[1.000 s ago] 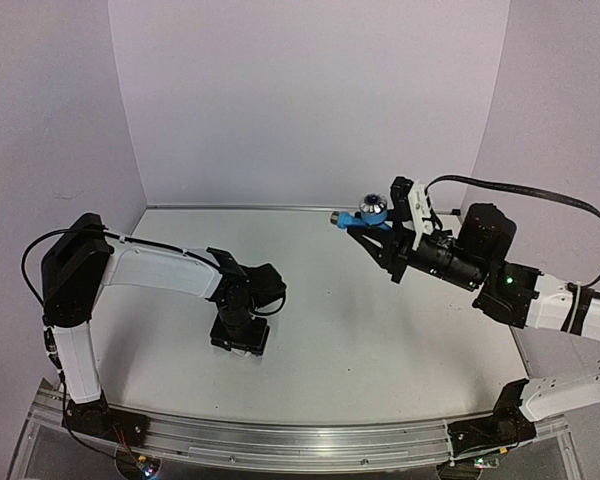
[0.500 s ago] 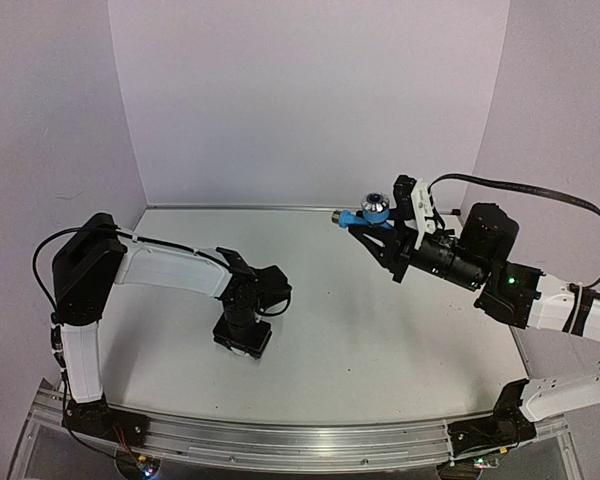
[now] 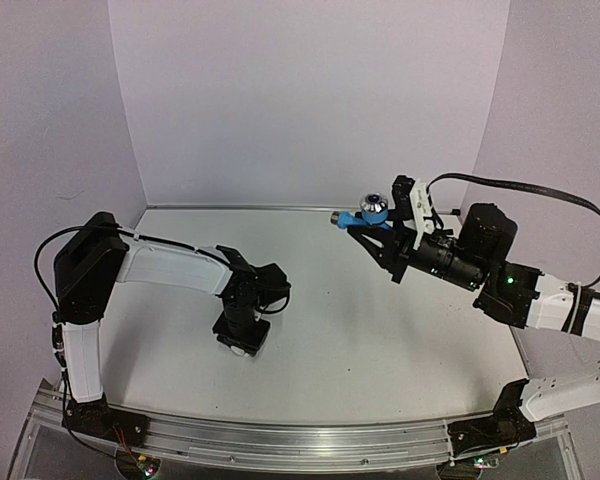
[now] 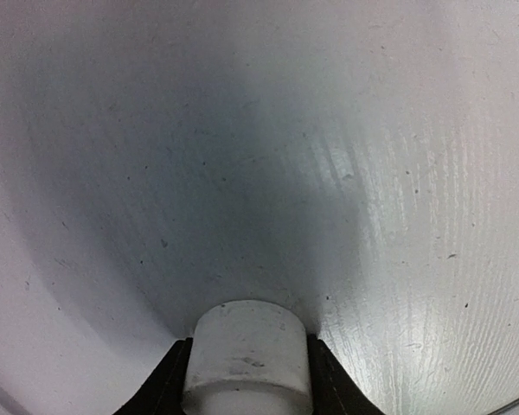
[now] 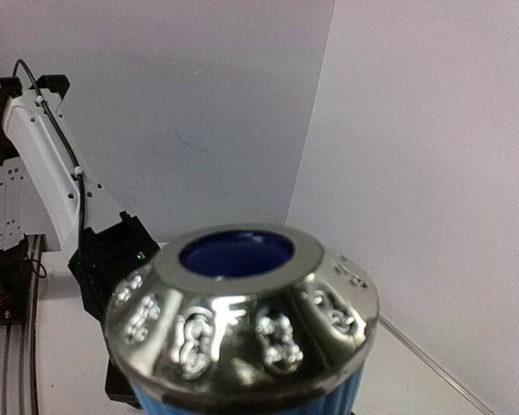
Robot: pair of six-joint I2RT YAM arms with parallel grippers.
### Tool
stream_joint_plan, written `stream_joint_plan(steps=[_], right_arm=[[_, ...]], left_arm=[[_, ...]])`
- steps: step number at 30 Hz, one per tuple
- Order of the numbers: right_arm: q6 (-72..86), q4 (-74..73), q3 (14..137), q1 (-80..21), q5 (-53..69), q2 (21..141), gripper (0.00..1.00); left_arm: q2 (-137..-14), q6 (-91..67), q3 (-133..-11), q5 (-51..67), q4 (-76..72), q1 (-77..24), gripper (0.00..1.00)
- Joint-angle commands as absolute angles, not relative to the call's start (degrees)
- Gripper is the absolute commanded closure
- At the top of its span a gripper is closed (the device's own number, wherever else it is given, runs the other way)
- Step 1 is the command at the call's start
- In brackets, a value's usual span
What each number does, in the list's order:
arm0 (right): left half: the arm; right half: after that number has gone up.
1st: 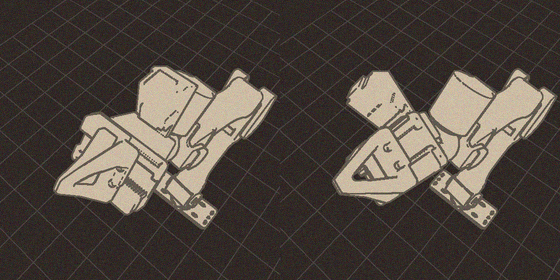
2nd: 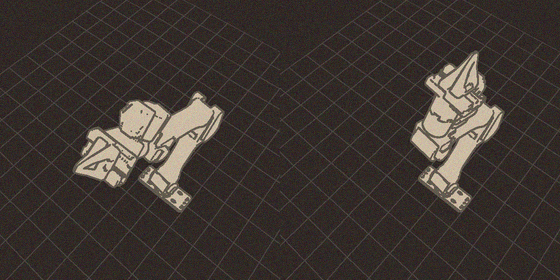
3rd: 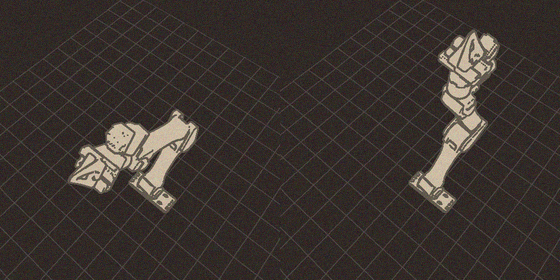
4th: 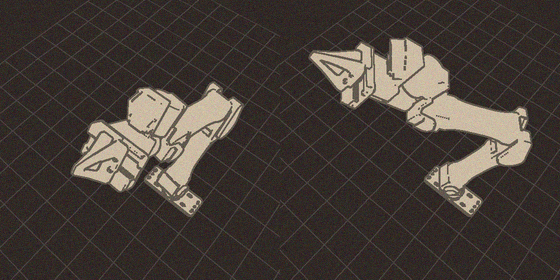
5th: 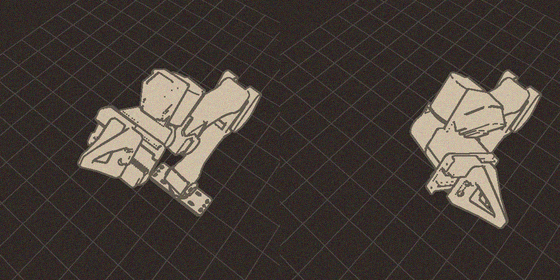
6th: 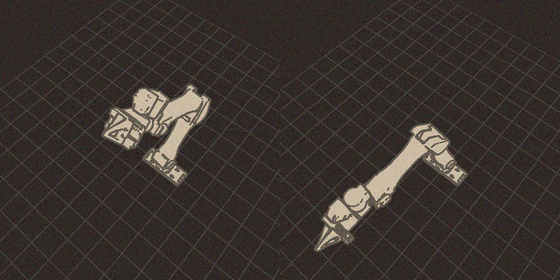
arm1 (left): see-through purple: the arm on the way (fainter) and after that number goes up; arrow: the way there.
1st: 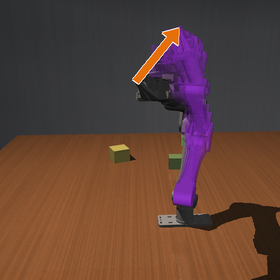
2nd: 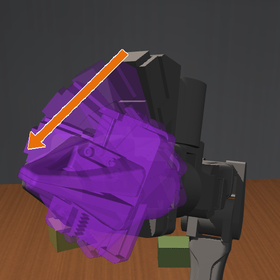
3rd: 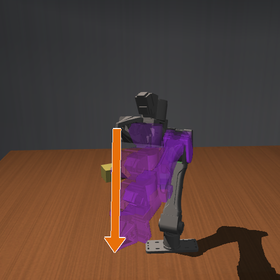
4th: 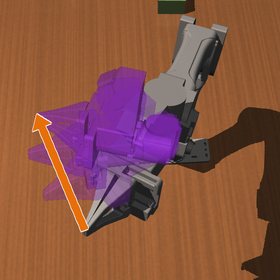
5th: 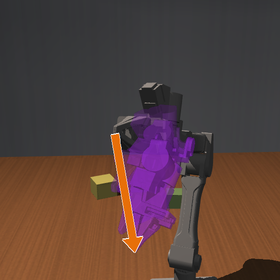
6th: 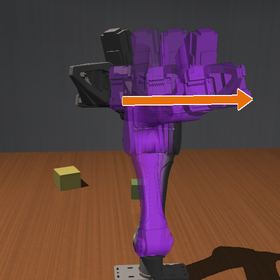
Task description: Install the water faucets
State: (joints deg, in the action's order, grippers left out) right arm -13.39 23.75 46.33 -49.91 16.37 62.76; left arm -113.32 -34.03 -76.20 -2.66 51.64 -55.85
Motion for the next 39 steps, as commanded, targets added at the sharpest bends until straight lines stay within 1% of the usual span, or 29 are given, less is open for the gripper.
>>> stream_joint_plan(steps=[1,3,5,6,9,11,13,16,19,23,26,28,34,39], right_arm=[[-13.2,26.0,47.0,-49.9,17.5,63.3,1.0],[-15.0,24.6,47.7,-49.9,17.8,64.5,1.0],[-16.6,23.2,48.6,-49.9,17.1,65.6,1.0],[-17.6,23.0,48.8,-49.9,17.0,65.9,1.0],[-21.7,24.3,49.0,-49.9,17.9,66.5,1.0],[-25.4,25.5,49.3,-50.0,20.1,67.5,1.0],[-28.8,25.7,50.6,-50.0,23.3,68.9,1.0],[-32.0,25.8,53.0,-49.9,29.0,70.0,1.0],[-32.5,28.0,55.7,-49.9,35.0,71.2,1.0],[-31.4,35.1,57.3,-50.1,39.6,74.2,1.0],[-32.2,36.3,60.6,-50.4,41.0,77.0,1.0],[-32.5,37.3,62.4,-50.4,41.9,78.5,1.0],[-31.6,37.4,67.6,-50.4,46.2,82.7,1.0],[-29.7,37.9,69.7,-50.4,46.4,85.2,1.0]], left_arm=[[-113.0,-33.3,-79.1,-3.6,52.8,-55.0,0.76],[-110.9,-33.4,-79.8,-1.3,52.8,-53.5,0.9],[-108.1,-33.4,-81.1,4.1,52.5,-51.3,0.97],[-106.7,-33.4,-81.9,7.0,52.4,-50.0,0.99],[-100.7,-33.4,-83.8,20.3,49.8,-45.6,1.0],[-95.5,-34.9,-83.2,34.6,43.3,-42.6,1.0],[-89.2,-39.3,-80.7,49.1,33.1,-39.4,1.0],[-81.2,-52.9,-75.1,61.4,9.4,-36.3,1.0],[-76.4,-62.5,-72.3,64.4,-4.8,-34.7,1.0],[-74.1,-66.9,-70.8,64.7,-8.8,-34.6,1.0],[-72.7,-74.6,-67.1,64.2,-17.5,-34.6,1.0],[-71.9,-77.9,-65.2,64.1,-20.5,-34.6,1.0],[-70.9,-80.1,-63.9,64.7,-22.5,-34.6,1.0],[-70.8,-80.0,-62.8,65.2,-22.6,-34.6,1.0]])
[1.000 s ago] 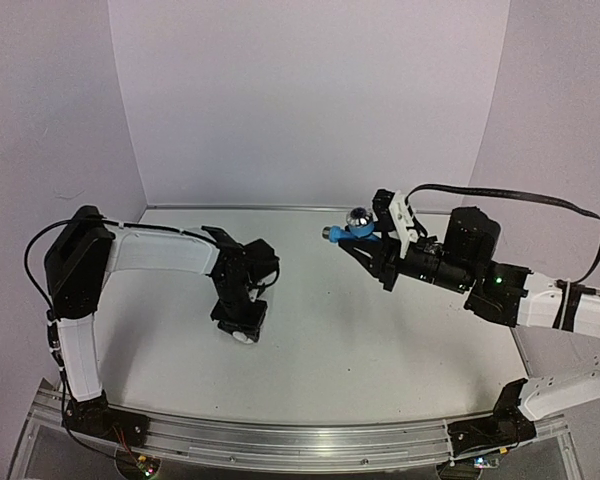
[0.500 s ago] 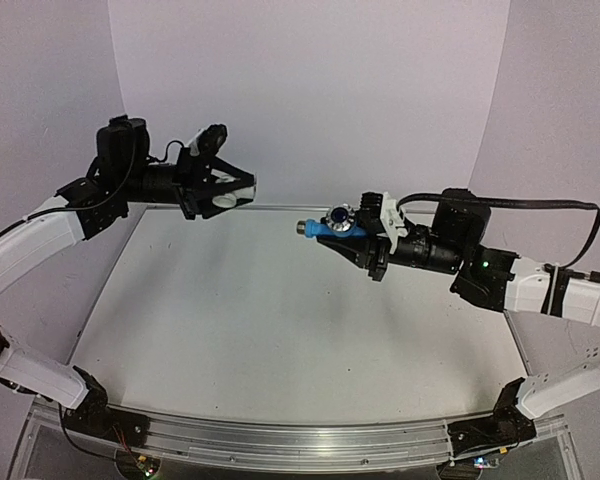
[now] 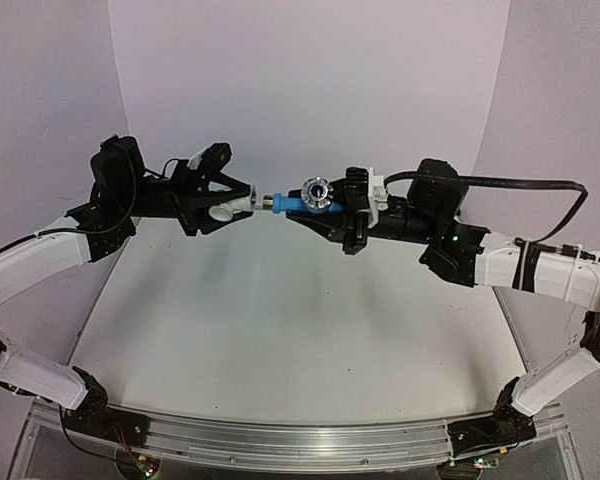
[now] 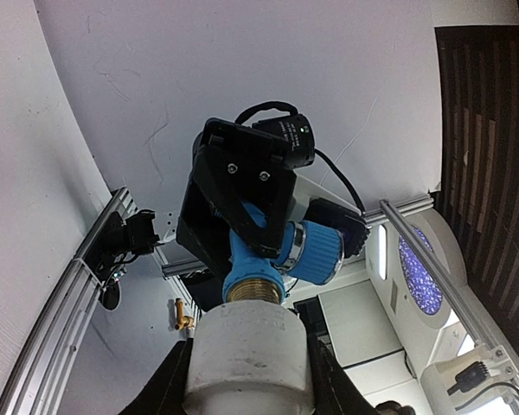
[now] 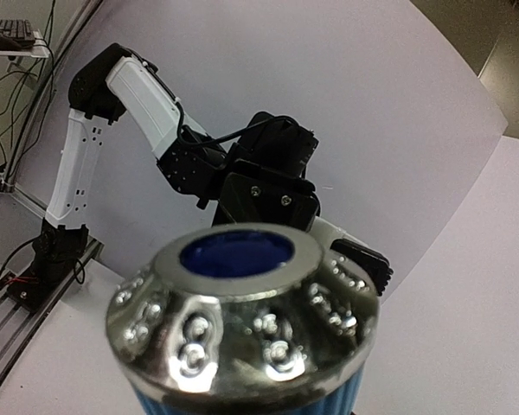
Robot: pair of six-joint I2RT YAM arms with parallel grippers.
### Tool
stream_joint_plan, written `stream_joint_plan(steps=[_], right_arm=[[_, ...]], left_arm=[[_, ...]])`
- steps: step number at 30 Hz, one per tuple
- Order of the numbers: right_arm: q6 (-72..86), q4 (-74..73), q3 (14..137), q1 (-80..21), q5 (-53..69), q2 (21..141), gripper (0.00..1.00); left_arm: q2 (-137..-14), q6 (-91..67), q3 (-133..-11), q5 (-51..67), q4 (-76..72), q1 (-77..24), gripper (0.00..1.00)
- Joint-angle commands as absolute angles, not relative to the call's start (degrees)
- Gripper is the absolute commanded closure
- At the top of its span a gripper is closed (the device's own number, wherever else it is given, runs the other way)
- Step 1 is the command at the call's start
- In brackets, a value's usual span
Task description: Install the water faucets
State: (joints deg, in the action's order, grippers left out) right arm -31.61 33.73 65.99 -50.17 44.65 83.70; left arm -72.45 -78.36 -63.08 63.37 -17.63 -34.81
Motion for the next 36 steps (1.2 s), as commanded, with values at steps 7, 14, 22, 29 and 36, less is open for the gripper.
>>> stream_joint_plan(steps=[7,14,22,29,36], right_arm=[[-27.7,38.5,70.9,-50.3,45.7,86.5,1.0],[-26.2,39.0,72.0,-50.4,46.2,87.7,1.0],[-25.2,39.4,72.4,-50.4,46.9,88.4,1.0],[-25.4,40.0,71.5,-51.2,46.8,88.7,1.0],[-25.9,40.1,71.3,-52.1,45.8,89.2,1.0]], left_arm=[[-70.3,-79.6,-62.2,65.5,-22.6,-34.6,1.0],[-70.0,-79.6,-61.5,65.4,-22.7,-34.6,1.0],[-69.6,-79.6,-61.2,64.6,-22.8,-34.6,1.0],[-69.5,-79.9,-61.1,64.3,-23.1,-34.6,1.0],[-69.2,-80.2,-61.0,63.6,-23.4,-34.6,1.0]])
